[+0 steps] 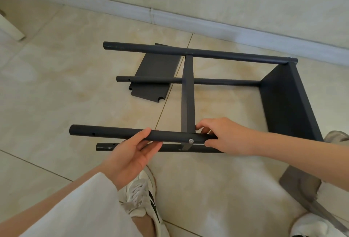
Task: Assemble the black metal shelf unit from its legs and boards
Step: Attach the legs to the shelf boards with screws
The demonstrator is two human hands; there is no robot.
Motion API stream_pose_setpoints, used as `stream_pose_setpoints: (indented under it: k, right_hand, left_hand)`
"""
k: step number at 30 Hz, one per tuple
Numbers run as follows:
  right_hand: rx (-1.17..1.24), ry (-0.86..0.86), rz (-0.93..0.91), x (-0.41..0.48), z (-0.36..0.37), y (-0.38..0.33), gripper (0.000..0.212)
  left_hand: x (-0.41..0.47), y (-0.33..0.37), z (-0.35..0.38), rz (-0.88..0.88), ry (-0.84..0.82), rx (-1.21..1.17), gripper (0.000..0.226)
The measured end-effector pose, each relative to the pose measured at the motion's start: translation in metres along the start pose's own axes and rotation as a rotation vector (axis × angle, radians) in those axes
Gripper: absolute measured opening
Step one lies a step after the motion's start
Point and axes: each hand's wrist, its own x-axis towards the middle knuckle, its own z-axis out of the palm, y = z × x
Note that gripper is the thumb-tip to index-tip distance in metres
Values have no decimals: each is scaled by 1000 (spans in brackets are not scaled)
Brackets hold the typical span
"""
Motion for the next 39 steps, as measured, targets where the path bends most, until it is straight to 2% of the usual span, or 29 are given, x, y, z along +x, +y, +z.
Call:
stream_pose_setpoints:
  k: [7,11,19,25,30,35,39]
  right_hand:
    - [-49,8,4,-13,-11,-5,43]
    - [-74,56,-7,-21,-29,-12,40]
    - [-9,232,9,-48,-67,-29,30]
    - [44,301,22,-86,-85,-47,32]
    - [61,380,1,-107,-86,-55,30]
    - [58,354,-5,-134,-109,-44,27]
    - [87,501,72,-166,-146,-22,26]
  left_hand:
    - [-17,6,13,27,-20,64,52]
    - [-31,28,34,93,-18,126,39]
    - [-81,69,98,305,-173,444,28]
    - [-128,78,142,444,-257,647,21]
    - [-159,72,177,609,-179,843,16]
    - [-184,63,201,732,-156,1107,14]
    - [-204,59,209,754,-169,1383,14]
